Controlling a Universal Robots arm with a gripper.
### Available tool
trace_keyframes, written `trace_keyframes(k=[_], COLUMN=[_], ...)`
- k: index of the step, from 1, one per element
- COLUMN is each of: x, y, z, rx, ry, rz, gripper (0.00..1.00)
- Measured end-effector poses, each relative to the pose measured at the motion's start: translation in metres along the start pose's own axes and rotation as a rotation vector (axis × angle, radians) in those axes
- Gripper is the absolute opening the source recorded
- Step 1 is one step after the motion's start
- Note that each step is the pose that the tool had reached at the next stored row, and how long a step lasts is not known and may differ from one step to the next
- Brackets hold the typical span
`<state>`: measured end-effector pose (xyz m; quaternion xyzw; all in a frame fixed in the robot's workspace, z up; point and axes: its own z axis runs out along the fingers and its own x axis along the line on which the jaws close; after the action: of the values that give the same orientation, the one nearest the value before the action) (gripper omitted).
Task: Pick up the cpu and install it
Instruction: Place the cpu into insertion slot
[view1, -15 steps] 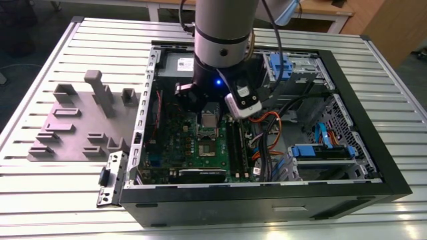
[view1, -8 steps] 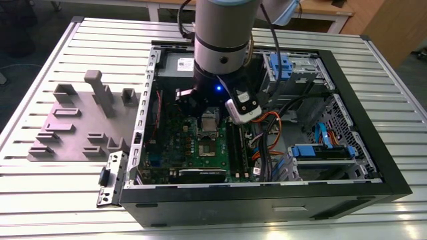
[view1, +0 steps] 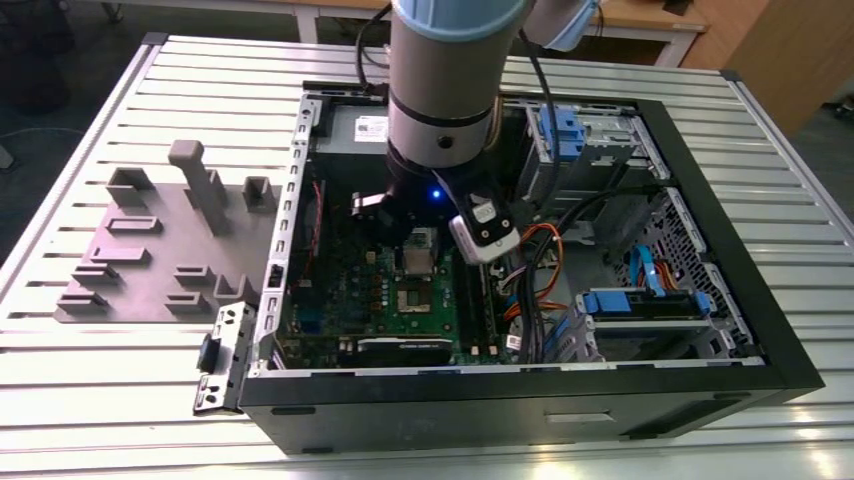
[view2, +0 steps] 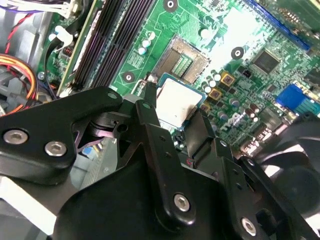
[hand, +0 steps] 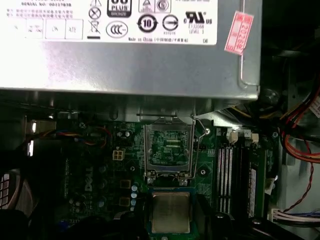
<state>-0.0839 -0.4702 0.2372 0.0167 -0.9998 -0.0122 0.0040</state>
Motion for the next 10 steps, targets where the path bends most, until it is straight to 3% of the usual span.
trace_keyframes(k=[3, 10], x=[0.0, 0.0], y=[-0.0003, -0.0003], z=[0.0037, 0.004], rx=[0.0002, 0.0002], ry=[-0.0008, -0.0009], rz=[0.0, 0.0], gripper=[0.47, 0.47])
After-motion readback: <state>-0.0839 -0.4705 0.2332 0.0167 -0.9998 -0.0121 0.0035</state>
